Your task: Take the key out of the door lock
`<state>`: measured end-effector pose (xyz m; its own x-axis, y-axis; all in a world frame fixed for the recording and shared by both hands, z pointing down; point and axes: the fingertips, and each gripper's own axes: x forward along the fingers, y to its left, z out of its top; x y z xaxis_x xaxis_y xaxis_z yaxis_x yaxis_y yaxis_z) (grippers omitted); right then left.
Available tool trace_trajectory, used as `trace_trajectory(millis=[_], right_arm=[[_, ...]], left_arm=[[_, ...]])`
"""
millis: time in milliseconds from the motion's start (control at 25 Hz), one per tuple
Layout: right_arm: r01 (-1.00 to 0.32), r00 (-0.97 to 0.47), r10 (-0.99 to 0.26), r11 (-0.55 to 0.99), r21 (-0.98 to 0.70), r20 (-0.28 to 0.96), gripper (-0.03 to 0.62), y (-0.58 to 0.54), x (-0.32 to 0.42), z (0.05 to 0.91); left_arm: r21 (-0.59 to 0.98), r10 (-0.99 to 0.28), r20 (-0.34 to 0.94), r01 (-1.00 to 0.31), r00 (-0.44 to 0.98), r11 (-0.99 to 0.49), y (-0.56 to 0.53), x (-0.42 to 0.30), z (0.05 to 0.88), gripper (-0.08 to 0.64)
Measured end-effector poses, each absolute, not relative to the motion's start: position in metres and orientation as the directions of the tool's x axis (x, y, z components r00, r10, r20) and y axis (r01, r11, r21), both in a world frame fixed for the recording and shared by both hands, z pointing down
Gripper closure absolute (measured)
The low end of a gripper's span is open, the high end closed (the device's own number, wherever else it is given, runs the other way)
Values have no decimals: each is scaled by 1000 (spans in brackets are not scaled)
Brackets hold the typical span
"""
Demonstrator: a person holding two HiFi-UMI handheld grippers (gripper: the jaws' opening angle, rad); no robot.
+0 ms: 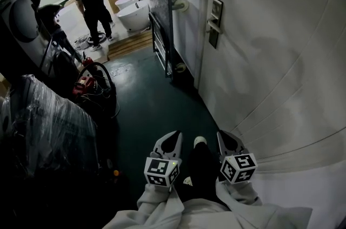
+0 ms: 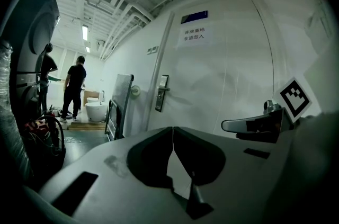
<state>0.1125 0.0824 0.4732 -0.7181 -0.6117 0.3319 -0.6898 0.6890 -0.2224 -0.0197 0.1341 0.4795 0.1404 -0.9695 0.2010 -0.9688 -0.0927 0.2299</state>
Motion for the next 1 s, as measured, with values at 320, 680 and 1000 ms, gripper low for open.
trace_trajectory(millis=[320,680,1000], right_arm=[[-679,-729,-600,697,-232,330,540,28,95,478],[-667,-738,-585,708,-231,336,540,-47,77,477],[-659,-745,-582,718,-225,328,540,-123,62,467]], left_arm=[[226,-969,208,-970,133,-85,79,-34,482,545],[235,-971,210,-970,116,-65,3,-53,483,545],[231,-975,202,-972,96,-48,-73,-70,476,545]])
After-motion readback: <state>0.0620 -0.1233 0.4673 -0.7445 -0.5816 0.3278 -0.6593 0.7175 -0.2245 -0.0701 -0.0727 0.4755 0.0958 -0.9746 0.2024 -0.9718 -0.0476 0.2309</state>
